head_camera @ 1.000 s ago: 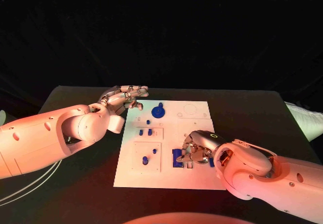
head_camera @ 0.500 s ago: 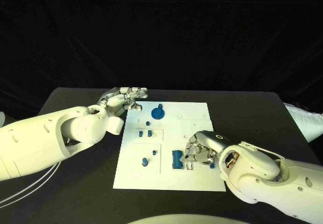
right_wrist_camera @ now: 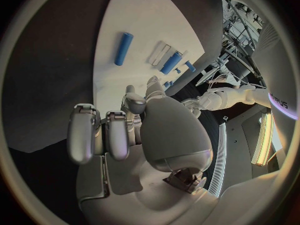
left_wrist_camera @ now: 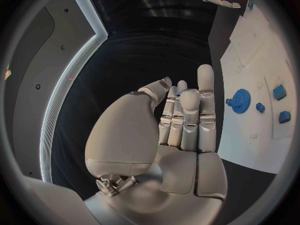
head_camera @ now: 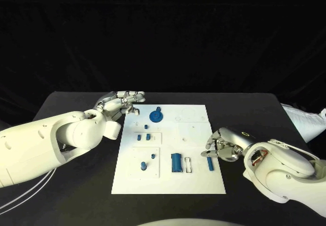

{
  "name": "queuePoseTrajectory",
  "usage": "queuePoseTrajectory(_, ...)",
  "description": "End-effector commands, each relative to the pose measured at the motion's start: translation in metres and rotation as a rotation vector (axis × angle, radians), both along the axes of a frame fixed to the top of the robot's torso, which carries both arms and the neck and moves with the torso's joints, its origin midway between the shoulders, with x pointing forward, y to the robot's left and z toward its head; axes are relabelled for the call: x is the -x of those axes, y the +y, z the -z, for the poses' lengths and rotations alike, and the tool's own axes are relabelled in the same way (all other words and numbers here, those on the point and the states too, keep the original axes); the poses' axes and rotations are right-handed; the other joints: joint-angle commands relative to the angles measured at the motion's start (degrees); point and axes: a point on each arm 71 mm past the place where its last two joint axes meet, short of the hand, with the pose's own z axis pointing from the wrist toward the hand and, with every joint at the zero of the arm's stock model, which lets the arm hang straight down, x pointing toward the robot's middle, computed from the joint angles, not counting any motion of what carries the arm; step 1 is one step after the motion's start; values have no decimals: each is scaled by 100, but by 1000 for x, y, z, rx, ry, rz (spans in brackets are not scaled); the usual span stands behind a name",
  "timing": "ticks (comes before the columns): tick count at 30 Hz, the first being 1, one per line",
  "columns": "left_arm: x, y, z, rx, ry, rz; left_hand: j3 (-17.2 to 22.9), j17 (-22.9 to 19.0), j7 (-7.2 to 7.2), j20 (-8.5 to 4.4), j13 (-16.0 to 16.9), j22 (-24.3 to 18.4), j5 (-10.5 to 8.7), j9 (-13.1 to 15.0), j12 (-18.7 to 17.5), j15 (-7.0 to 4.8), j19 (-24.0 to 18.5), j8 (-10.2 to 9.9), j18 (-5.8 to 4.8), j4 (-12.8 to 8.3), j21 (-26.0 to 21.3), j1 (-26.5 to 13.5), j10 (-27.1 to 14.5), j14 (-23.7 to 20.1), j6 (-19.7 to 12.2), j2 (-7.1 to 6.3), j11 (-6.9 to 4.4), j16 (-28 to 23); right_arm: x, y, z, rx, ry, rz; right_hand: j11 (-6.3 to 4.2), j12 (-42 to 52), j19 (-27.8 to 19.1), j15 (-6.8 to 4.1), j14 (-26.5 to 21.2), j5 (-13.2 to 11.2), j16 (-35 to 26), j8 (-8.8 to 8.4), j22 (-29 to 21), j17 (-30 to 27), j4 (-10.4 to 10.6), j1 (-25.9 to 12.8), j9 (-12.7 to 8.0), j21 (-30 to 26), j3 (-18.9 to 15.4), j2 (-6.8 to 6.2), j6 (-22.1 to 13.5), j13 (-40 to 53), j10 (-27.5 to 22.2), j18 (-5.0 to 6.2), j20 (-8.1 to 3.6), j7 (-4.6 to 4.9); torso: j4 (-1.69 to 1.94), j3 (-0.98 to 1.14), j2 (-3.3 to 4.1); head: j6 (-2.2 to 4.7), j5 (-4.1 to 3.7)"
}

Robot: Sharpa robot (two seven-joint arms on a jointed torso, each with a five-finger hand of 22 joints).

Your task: Assemble the parts on the task board

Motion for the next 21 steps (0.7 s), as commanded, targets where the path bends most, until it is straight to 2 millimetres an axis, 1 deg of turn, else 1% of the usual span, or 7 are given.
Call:
queuePoseTrajectory(1, 1, -2, -1, 9, -8, 19, -10, -5, 3, 9, -7, -5, 30, -6, 38, 4, 18, 22, 62, -19, -32, -21, -48, -32, -18, 19, -7, 20, 2, -5, 4, 90, 18, -31, 15, -24, 6, 33, 445, 26, 23, -43, -11, 773, -4, 35, -16, 6, 10, 46, 50, -21, 5, -64, 14, -2, -36, 18, -10, -1, -40)
queuePoseTrajectory(2, 2, -2, -1, 9, -8, 19, -10, -5, 3, 9, -7, -5, 30, -6, 38, 4, 18, 22, 62, -19, -32, -21, -48, -32, -18, 19, -7, 20, 3, -6, 5, 100, 22, -31, 16, -32, 5, 34, 444, 32, 21, -51, -14, 771, 2, 32, -22, 4, 9, 54, 51, -25, 3, -64, 14, 0, -41, 21, -11, 0, -42)
queuePoseTrajectory(5, 1, -3, 0, 10, -7, 20, -10, -5, 3, 9, -7, -5, 30, -6, 38, 4, 18, 22, 62, -19, -32, -21, -48, -32, -18, 19, -7, 20, 4, -9, 9, 132, 37, -35, 19, -74, -2, 37, 441, 73, 13, -88, -25, 760, 35, 14, -52, -3, 1, 93, 73, -46, -6, -61, 17, 2, -30, 19, -8, 4, -70)
queuePoseTrajectory(7, 1, -3, 0, 10, -6, 21, -10, -5, 3, 9, -7, -5, 30, -6, 38, 4, 18, 22, 62, -19, -32, -21, -48, -32, -18, 19, -7, 20, 6, -10, 12, 147, 49, -40, 13, -108, -2, 35, 440, 91, 13, -110, -18, 762, 58, 4, -74, 1, -8, 115, 123, -64, -8, -62, 16, -6, -11, 16, -9, -1, -82)
queuePoseTrajectory(14, 1, -3, 1, 10, -5, 21, -10, -5, 3, 9, -7, -5, 30, -6, 38, 4, 18, 22, 62, -19, -32, -21, -48, -32, -18, 19, -7, 20, 7, -8, 22, 169, 77, -49, 3, -149, -7, 27, 438, 114, 9, -177, -22, 759, 111, -24, -125, -3, -38, 145, 212, -83, -1, -60, 12, -19, -24, 17, 0, -7, -74)
queuePoseTrajectory(17, 1, -3, 1, 10, -4, 21, -10, -5, 3, 9, -7, -5, 30, -6, 38, 4, 18, 22, 62, -19, -32, -21, -48, -32, -18, 19, -7, 20, 7, -5, 24, 167, 80, -54, 2, -152, -6, 26, 438, 120, 10, -192, -20, 761, 123, -31, -136, -2, -47, 148, 231, -83, 2, -60, 11, -21, -20, 7, -3, -10, -73)
queuePoseTrajectory(21, 1, -3, 2, 10, -4, 21, -10, -5, 3, 9, -7, -5, 30, -6, 38, 4, 18, 22, 62, -19, -32, -21, -48, -32, -18, 19, -7, 20, 7, -2, 26, 164, 82, -59, -2, -151, -8, 23, 437, 134, 8, -208, -21, 759, 135, -34, -149, -3, -54, 154, 259, -80, 7, -60, 9, -26, -16, 6, -6, -12, -70)
